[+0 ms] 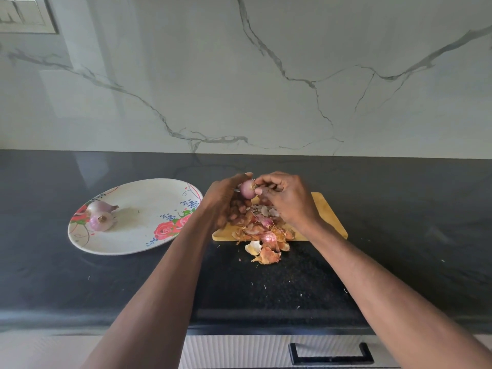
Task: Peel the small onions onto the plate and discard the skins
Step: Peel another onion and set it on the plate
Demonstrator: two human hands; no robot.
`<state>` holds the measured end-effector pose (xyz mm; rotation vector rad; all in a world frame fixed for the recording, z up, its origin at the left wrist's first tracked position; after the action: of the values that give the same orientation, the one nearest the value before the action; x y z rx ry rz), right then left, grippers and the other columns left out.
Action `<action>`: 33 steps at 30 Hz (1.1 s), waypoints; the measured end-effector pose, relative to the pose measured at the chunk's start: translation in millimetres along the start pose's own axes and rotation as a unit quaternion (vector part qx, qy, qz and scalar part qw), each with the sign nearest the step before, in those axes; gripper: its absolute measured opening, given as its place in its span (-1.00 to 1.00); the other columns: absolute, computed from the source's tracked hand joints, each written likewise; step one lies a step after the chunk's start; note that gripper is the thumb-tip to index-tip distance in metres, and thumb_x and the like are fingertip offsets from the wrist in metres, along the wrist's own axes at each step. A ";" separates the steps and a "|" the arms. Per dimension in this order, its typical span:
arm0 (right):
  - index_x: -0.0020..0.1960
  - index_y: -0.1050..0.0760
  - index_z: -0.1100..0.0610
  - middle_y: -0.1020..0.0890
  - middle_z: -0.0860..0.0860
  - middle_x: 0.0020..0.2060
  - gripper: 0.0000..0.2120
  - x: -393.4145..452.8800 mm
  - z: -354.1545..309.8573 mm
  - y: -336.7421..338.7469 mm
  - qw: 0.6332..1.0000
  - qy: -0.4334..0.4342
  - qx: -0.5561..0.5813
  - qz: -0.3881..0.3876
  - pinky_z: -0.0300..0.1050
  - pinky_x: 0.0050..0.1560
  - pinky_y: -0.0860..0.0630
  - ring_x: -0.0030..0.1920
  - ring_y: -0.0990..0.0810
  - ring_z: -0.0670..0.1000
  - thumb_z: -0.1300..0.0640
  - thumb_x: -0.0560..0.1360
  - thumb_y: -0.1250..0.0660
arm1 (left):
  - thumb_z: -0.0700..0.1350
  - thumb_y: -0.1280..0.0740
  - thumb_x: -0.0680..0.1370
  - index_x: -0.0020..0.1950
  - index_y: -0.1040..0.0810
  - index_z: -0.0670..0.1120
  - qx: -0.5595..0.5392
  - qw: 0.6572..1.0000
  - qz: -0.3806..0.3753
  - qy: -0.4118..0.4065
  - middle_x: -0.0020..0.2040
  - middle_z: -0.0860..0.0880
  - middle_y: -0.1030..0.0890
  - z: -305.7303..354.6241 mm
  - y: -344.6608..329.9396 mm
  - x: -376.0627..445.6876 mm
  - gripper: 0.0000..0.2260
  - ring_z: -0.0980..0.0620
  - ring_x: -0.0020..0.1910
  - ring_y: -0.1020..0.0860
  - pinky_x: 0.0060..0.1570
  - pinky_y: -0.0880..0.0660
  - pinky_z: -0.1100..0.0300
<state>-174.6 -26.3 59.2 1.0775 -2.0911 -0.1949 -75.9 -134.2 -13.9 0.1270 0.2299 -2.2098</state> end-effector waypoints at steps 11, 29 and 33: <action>-0.08 -0.47 0.03 -0.59 -0.02 -0.14 -0.87 -6.6 8.3 -19.4 0.989 -0.079 -0.051 -0.113 -0.35 -0.35 -0.40 -0.23 -0.59 -0.09 0.17 0.64 -0.28 | 0.07 -0.47 0.51 -0.15 -0.60 -0.26 0.053 0.998 0.006 -0.033 -0.43 -0.19 -0.50 2.6 0.2 4.5 -0.63 -0.08 -0.53 -0.39 -0.50 -0.31 0.21; -0.01 -0.71 0.11 -0.72 -0.11 -0.17 -0.82 -2.8 11.9 4.9 0.997 -0.074 -0.006 0.017 -0.27 -0.22 -0.54 -0.18 -0.67 -0.15 0.01 0.50 -0.48 | -0.09 -0.35 0.61 0.11 -0.55 -0.29 -0.096 0.994 0.010 -0.050 -0.23 -0.21 -0.65 11.0 4.3 -4.2 -0.75 0.00 -0.43 -0.52 -0.48 -0.40 0.24; 0.03 -0.71 0.14 -0.73 -0.08 -0.14 -0.84 -1.3 16.4 4.9 0.996 -0.077 0.010 0.035 -0.38 -0.17 -0.54 -0.17 -0.64 -0.24 0.11 0.47 -0.51 | -0.19 -0.33 0.62 0.05 -0.52 -0.26 -0.078 0.994 -0.026 -0.074 -0.24 -0.22 -0.62 17.3 -5.8 -7.5 -0.87 -0.04 -0.39 -0.58 -0.46 -0.46 0.22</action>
<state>-188.6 -25.4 49.2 1.0288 -2.2685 -0.2289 -76.2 -128.5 5.1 -0.1304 0.3249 -2.2313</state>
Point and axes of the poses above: each hand's wrist, its own x-axis towards the middle knuckle, its own y-axis out of the back of the hand, z = x × y, the point moved 10 cm from there along x, towards the middle knuckle
